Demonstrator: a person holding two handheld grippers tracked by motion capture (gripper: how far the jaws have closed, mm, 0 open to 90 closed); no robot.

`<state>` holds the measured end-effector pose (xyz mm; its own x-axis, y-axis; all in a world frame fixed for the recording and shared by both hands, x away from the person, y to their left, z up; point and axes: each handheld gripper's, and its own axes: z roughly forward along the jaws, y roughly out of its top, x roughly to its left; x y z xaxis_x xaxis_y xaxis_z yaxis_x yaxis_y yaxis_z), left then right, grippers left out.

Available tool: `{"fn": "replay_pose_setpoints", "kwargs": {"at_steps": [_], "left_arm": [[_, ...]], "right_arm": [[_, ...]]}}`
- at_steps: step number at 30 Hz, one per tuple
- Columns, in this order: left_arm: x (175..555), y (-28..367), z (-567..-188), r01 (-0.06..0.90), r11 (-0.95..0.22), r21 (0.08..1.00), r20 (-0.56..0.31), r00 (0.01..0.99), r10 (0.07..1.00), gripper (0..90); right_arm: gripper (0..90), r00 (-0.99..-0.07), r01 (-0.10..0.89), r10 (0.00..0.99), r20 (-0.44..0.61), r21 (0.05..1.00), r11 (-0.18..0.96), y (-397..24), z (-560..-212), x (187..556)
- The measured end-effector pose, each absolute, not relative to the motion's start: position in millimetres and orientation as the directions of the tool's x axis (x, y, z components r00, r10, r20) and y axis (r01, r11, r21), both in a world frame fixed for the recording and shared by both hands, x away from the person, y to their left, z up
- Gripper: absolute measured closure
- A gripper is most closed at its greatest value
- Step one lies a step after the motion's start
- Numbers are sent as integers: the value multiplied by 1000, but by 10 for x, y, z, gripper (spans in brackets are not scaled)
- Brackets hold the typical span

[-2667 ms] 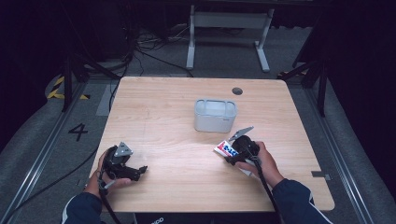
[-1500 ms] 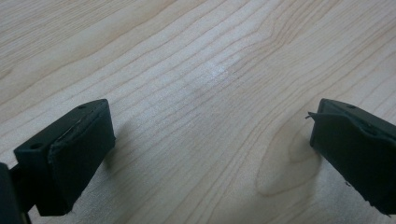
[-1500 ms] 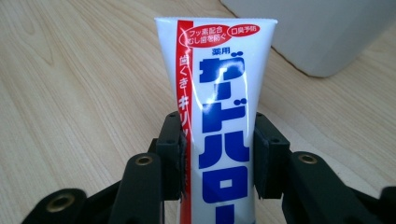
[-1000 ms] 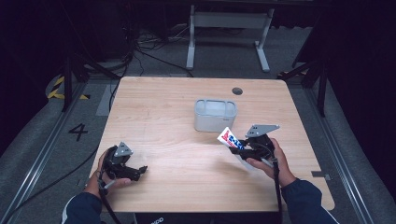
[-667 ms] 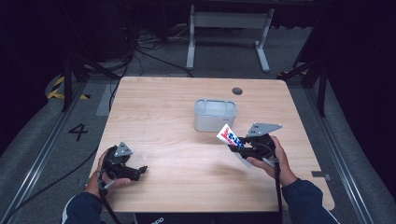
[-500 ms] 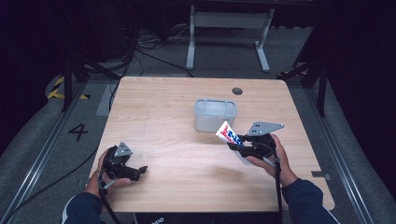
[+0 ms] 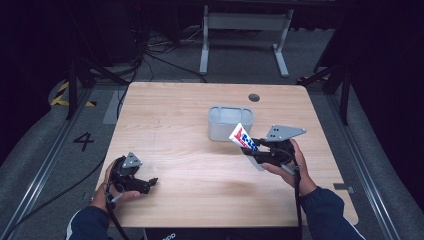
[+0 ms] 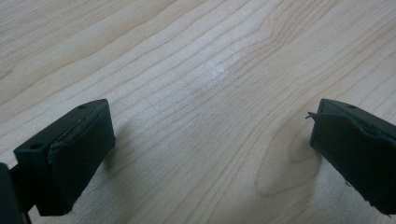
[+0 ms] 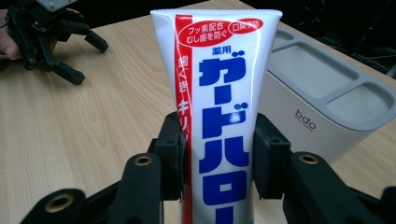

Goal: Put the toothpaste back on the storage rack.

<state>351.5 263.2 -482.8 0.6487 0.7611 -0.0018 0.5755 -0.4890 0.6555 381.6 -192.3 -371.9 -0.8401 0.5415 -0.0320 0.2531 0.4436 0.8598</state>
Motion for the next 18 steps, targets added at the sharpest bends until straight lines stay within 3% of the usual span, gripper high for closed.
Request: {"fn": "replay_pose_setpoints", "kwargs": {"at_steps": [18], "left_arm": [[3511,2630,-4827,577,-486,656,3,643,766,3]], "right_arm": [[617,-843,205,536,-49,892,403,-1708,-3461,4014]]}}
